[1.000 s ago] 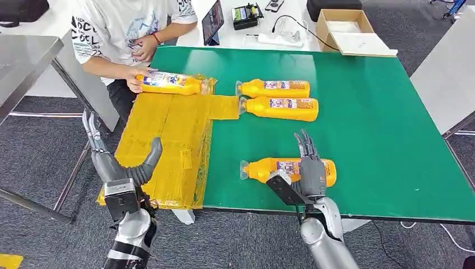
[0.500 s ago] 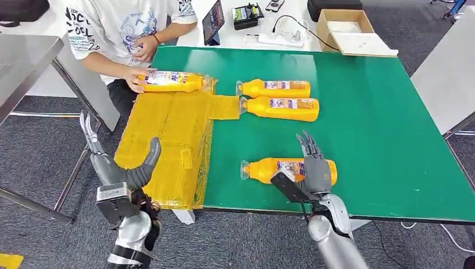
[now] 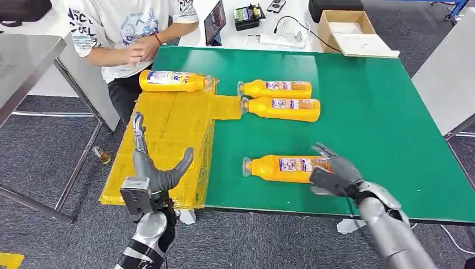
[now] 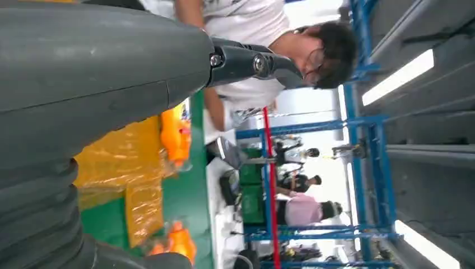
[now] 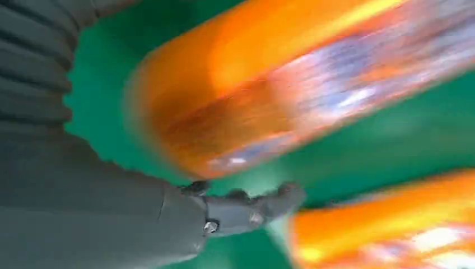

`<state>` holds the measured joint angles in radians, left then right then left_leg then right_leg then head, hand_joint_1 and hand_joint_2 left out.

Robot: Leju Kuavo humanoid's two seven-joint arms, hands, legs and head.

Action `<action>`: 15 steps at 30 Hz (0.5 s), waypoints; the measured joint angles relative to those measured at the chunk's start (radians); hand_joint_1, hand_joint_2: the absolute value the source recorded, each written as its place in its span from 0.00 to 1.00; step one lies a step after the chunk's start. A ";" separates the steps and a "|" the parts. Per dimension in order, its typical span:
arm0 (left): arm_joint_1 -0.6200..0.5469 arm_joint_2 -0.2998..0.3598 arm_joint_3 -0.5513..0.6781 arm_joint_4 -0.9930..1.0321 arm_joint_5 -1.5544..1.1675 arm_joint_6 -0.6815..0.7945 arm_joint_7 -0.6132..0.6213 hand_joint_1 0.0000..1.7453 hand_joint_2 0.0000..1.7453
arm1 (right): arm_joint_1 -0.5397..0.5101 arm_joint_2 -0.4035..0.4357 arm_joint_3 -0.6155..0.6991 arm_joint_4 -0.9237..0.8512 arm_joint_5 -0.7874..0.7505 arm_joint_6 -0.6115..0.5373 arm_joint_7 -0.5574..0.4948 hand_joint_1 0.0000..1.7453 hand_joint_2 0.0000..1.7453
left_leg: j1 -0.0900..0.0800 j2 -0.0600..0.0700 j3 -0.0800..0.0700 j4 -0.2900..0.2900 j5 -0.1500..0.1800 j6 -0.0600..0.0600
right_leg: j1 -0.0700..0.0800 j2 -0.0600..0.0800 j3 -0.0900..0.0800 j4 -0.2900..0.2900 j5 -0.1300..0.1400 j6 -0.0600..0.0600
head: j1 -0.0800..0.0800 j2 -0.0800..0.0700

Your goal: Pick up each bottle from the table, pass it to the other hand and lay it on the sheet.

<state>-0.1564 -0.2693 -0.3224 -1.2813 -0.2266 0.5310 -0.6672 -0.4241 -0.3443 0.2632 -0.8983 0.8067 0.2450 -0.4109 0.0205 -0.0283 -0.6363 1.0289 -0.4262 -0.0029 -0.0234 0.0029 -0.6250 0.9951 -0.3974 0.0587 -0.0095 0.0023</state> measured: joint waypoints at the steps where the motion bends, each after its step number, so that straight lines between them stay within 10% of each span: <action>1: -0.006 0.000 -0.004 0.017 0.007 -0.001 0.000 0.00 1.00 | -0.001 -0.038 0.002 0.006 -0.018 0.025 -0.009 0.00 1.00 | -0.001 0.000 -0.002 0.000 0.000 0.001 | 0.000 -0.001 -0.001 0.000 0.000 0.001 | 0.000 0.000; 15: -0.066 -0.014 -0.035 0.133 0.034 -0.043 0.000 0.00 1.00 | -0.075 -0.290 0.092 -0.023 -0.162 0.251 0.092 0.00 1.00 | -0.003 0.003 -0.002 0.000 0.000 0.003 | -0.002 0.001 -0.003 0.000 0.001 0.002 | -0.001 0.000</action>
<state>-0.2227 -0.2838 -0.3571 -1.1482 -0.1923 0.4883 -0.6672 -0.4992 -0.6344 0.3556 -0.9213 0.6447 0.4963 -0.3193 0.0179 -0.0254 -0.6385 1.0289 -0.4266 0.0004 -0.0256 0.0038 -0.6283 0.9951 -0.3963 0.0605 -0.0107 0.0023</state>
